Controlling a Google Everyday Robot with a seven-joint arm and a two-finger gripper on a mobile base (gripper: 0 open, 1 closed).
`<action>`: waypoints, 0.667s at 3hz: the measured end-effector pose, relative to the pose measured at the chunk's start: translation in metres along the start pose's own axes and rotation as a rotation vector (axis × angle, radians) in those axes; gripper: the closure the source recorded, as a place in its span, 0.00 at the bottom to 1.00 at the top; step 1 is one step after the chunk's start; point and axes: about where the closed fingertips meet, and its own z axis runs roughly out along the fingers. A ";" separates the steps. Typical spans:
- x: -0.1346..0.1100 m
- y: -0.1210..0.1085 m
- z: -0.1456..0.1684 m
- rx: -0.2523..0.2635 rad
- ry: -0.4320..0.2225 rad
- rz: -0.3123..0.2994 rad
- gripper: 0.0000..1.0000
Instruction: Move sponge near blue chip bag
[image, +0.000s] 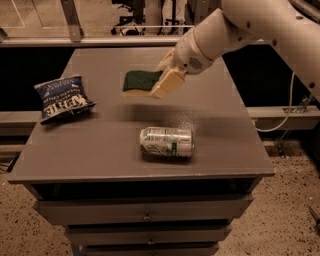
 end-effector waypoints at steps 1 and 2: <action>-0.009 0.001 0.036 -0.027 -0.021 0.002 0.61; -0.020 -0.004 0.064 -0.036 -0.046 0.000 0.38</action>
Offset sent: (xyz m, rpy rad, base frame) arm 0.0386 0.0859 -0.0392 0.0772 0.0128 0.0428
